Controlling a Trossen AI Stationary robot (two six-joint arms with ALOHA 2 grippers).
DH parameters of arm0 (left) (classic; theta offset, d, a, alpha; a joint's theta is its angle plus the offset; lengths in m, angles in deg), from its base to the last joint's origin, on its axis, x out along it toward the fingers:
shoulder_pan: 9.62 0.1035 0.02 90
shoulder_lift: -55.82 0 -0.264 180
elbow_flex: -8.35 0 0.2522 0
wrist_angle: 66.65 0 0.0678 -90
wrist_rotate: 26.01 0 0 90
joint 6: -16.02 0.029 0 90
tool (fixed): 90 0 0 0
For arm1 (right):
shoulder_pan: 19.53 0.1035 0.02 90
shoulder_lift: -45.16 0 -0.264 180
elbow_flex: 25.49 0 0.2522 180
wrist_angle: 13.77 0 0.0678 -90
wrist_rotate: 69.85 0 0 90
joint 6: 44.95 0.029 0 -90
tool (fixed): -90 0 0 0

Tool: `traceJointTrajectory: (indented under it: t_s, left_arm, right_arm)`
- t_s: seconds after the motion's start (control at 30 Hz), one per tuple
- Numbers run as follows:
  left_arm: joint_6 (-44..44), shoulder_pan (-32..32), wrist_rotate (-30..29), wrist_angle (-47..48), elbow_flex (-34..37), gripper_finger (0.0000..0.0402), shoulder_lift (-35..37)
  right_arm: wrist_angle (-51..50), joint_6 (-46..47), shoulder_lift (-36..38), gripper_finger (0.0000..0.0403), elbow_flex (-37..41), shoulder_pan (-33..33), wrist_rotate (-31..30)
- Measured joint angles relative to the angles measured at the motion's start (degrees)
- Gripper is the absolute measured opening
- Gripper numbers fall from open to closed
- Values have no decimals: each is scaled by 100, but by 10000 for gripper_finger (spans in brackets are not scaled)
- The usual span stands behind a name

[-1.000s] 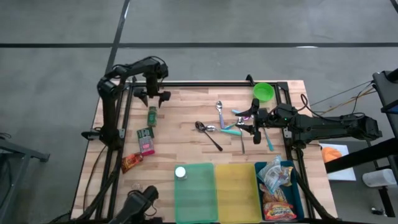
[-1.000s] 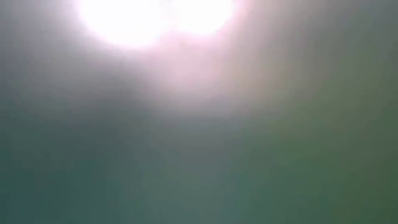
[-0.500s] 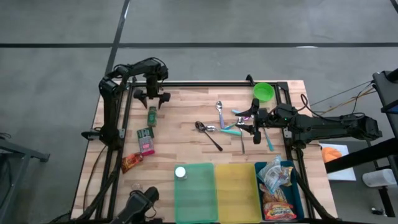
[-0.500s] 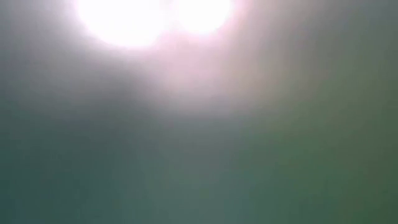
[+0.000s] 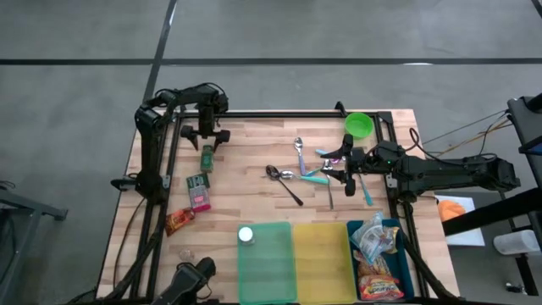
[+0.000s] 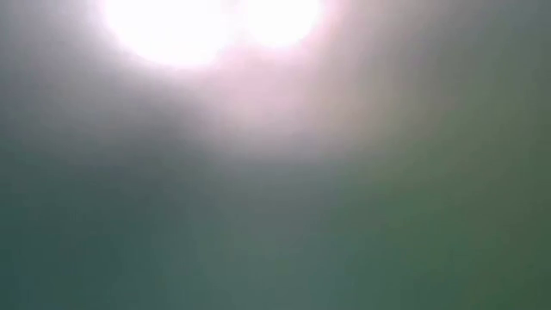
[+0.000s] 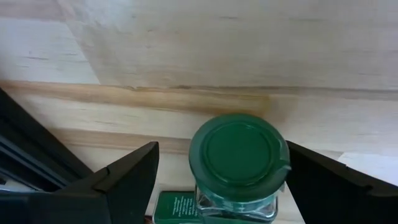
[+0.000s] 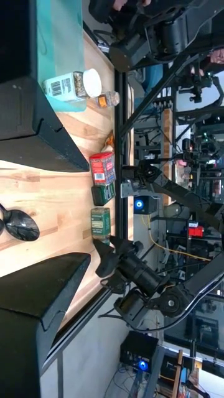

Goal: Pick & Place Food Item
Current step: Put the green seasoning bottle into the green bin

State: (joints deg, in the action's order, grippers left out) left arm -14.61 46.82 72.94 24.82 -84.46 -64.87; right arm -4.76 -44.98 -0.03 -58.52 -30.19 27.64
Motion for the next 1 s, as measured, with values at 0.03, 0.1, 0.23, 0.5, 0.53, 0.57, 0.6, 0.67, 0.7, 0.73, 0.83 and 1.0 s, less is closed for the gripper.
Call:
traceJointTrajectory:
  t_s: [0.03,0.1,0.23,0.5,0.53,0.57,0.6,0.67,0.7,0.73,0.83,1.0]
  left_arm:
    - [0,0,1,-7,0,326,0]
    - [15,-4,22,-36,0,319,0]
    - [61,-11,162,-66,0,286,0]
    - [61,-13,179,-52,0,199,4]
    - [61,-13,179,-48,-2,192,4]
    - [60,-13,179,-45,-2,189,4]
    - [59,-13,180,-45,-2,189,4]
    - [62,-13,208,-43,-2,189,4]
    - [67,-11,245,-45,-2,189,4]
    - [81,-11,267,-51,-2,192,4]
    - [81,-13,291,-58,-2,199,4]
    - [81,-12,293,-56,-2,189,4]
  right_arm:
    - [0,0,0,221,0,2,-2]
    - [0,0,0,221,0,0,0]
    - [0,0,0,221,0,0,0]
    - [-2,0,0,221,0,0,-2]
    - [0,0,0,221,0,0,0]
    - [-1,0,0,221,0,1,-1]
    - [0,0,0,221,0,0,-1]
    - [0,0,0,221,0,0,-2]
    - [-2,0,0,221,0,0,0]
    - [-1,0,0,221,0,1,-1]
    - [-2,0,0,221,0,0,-2]
    - [-2,1,0,221,0,1,0]
